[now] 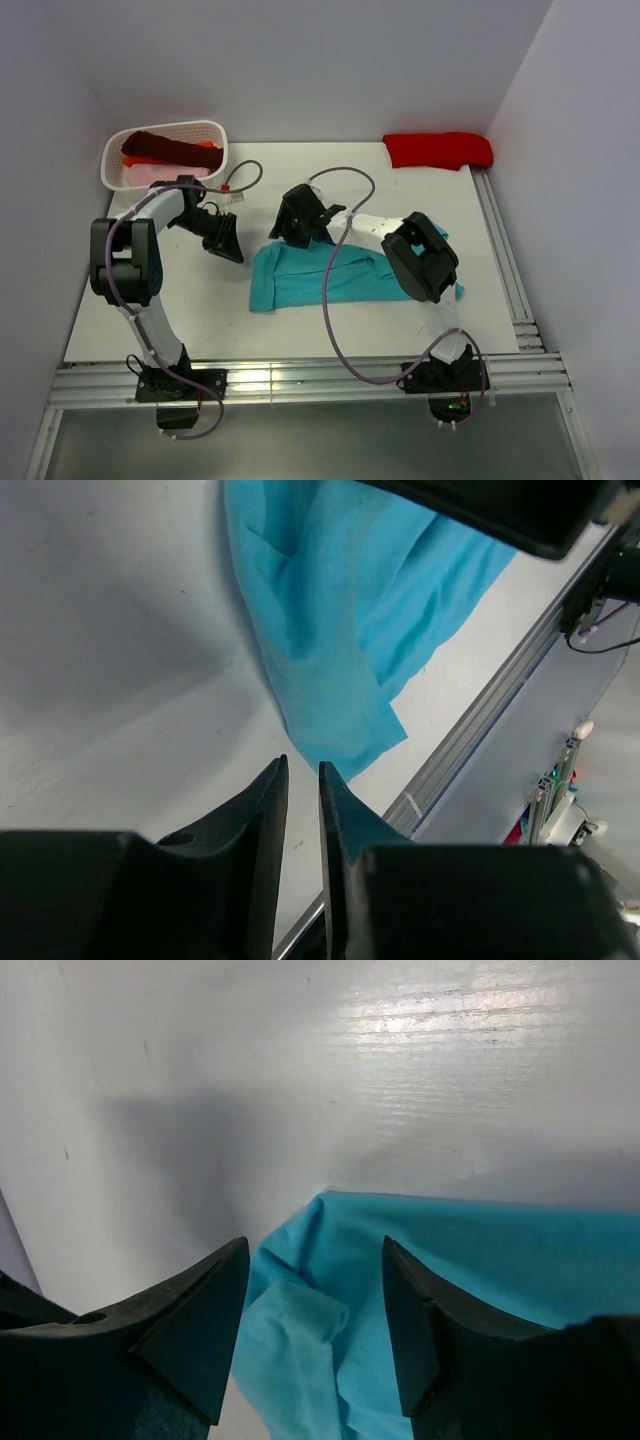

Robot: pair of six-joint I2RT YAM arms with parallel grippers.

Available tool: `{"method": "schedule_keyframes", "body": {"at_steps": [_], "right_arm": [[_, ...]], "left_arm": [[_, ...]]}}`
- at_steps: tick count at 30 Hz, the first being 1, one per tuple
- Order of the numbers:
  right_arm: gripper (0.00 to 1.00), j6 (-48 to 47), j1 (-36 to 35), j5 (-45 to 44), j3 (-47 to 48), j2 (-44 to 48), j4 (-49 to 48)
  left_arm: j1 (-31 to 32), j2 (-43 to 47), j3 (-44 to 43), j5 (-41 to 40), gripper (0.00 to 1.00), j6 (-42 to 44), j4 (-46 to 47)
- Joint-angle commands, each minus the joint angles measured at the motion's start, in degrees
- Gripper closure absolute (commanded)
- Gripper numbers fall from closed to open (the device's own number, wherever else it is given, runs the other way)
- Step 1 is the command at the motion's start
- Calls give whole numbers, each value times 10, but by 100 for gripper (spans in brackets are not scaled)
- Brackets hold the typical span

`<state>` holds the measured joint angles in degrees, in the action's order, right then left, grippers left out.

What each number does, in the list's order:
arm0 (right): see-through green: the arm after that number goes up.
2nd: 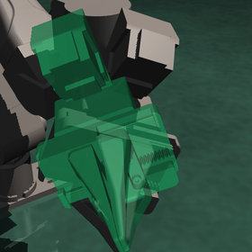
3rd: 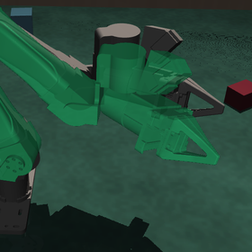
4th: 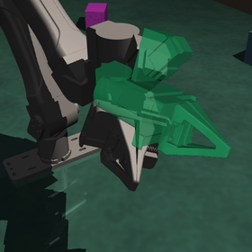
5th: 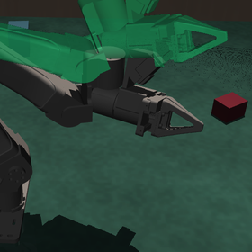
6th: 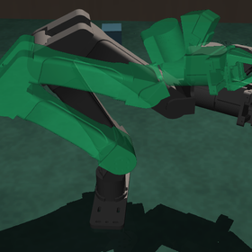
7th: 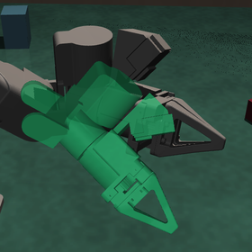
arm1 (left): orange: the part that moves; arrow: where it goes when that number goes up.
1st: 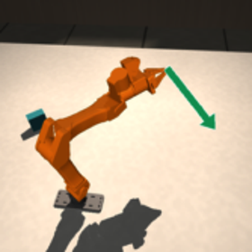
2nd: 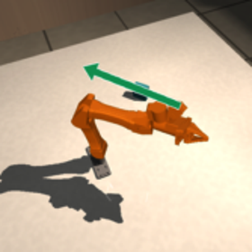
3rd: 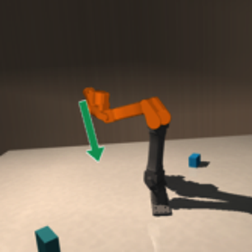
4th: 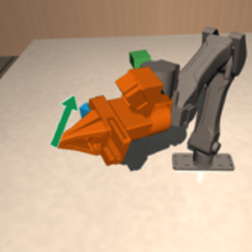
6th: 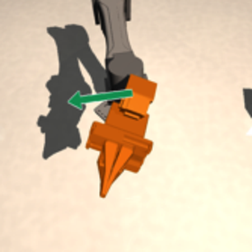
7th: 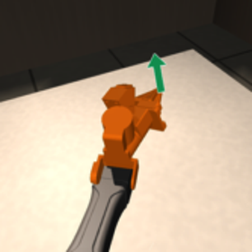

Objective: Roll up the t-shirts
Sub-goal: Roll the tshirt

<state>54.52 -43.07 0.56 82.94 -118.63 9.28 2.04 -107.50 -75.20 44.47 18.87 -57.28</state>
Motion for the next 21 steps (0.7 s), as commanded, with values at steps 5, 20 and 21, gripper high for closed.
{"method": "schedule_keyframes", "body": {"at_steps": [5,20,21], "right_arm": [[35,-1,22,117,-22,4,-90],[27,19,22,198,-35,-13,-143],[27,25,22,212,-36,-15,-146]], "left_arm": [[35,37,11,28,81,41,-9],[137,49,49,-56,100,-43,75],[139,51,54,-61,100,-49,81]]}}
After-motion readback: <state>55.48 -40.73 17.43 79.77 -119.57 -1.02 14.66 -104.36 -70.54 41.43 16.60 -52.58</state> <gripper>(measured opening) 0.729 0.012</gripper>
